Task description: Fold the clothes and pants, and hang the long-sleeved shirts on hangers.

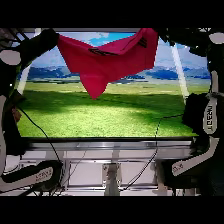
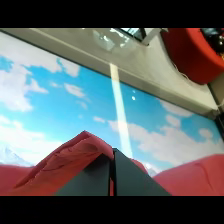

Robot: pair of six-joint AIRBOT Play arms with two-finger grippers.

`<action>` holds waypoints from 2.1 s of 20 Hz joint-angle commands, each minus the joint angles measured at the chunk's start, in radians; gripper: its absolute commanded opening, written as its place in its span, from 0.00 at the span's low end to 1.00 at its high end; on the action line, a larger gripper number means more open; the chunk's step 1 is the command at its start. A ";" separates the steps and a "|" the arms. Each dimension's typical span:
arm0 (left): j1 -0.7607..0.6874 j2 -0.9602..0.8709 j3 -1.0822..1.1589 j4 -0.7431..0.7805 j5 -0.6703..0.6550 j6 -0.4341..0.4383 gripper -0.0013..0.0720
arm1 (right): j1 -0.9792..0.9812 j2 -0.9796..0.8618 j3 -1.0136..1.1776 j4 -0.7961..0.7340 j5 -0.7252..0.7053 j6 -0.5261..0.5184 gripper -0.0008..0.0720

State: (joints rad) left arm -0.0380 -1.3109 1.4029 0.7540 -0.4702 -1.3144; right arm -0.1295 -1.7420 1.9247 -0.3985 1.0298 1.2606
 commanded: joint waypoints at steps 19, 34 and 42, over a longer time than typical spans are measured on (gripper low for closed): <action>-0.154 0.320 -0.508 0.215 -0.531 0.021 0.03 | -0.032 0.327 -0.577 -0.541 0.292 0.159 0.03; -0.156 0.588 -0.864 0.251 -0.591 0.051 0.03 | -0.034 1.050 -1.261 -0.881 0.344 0.415 0.02; -0.159 0.554 -0.658 0.257 -0.416 -0.016 0.03 | -0.034 1.068 -1.260 -0.732 0.286 0.398 0.02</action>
State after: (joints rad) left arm -0.1947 -0.7174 0.6437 1.0115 -0.9764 -1.2976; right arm -0.1631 -0.6811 0.6666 -1.2041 1.3670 1.6588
